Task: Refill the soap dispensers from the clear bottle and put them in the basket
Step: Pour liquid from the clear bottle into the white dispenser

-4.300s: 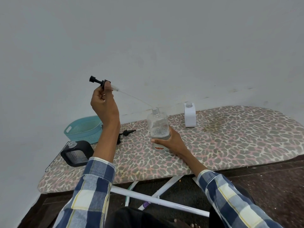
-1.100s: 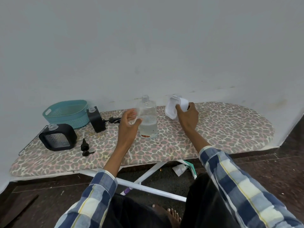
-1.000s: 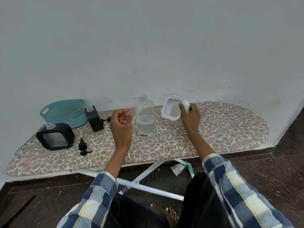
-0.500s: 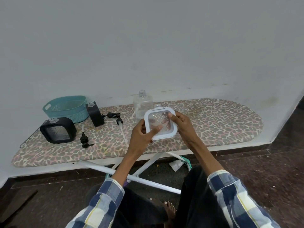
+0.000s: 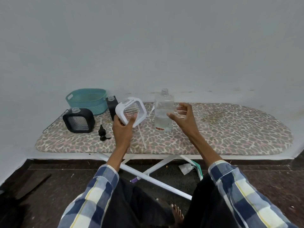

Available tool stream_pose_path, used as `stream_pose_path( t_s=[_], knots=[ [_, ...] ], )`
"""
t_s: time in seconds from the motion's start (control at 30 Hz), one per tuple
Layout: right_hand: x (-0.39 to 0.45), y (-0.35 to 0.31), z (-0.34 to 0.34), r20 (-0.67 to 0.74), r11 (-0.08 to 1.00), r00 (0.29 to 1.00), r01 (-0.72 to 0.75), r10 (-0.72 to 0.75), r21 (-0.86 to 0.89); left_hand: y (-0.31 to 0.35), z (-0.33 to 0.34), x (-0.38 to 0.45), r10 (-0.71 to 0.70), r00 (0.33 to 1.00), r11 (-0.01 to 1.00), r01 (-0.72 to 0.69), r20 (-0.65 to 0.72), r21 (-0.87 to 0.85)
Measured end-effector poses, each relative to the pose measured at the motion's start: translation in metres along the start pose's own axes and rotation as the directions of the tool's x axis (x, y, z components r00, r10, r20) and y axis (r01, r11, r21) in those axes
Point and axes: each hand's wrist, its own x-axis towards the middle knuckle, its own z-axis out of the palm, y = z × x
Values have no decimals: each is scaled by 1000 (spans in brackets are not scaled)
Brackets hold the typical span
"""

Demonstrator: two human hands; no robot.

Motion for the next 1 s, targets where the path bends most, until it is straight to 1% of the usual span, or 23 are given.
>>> stream_pose_path(
  t_s=[0.13, 0.23, 0.37, 0.43, 0.53, 0.63, 0.73, 0.87, 1.0],
  knots=[
    [18, 6, 17, 105, 1000, 994, -8, 10, -16, -19, 6, 11, 45, 999, 990, -45, 0, 136],
    [25, 3, 30, 166, 999, 986, 30, -23, -36, -26, 5, 12, 89, 996, 978, -90, 17, 187],
    [28, 3, 39, 150, 993, 985, 92, -81, -68, -29, 3, 10, 122, 988, 964, -139, 91, 225],
    [26, 0, 37, 135, 984, 984, 135, -119, -116, -29, 2, 10, 117, 987, 963, -140, 112, 232],
    [21, -11, 32, 159, 962, 973, 195, -166, -190, -26, 1, 9, 117, 985, 963, -144, 127, 228],
    [24, -20, 22, 215, 917, 951, 281, -225, -284, -27, 1, 11, 127, 981, 961, -159, 149, 226],
    [29, -23, 11, 264, 826, 923, 372, -281, -423, -28, 1, 11, 137, 979, 953, -172, 151, 248],
    [34, -29, -2, 330, 745, 903, 418, -276, -520, -27, 3, 10, 186, 969, 932, -226, 160, 284],
    [36, -31, -7, 379, 696, 890, 439, -252, -569, -33, 4, 12, 201, 964, 907, -249, 171, 339]
  ],
)
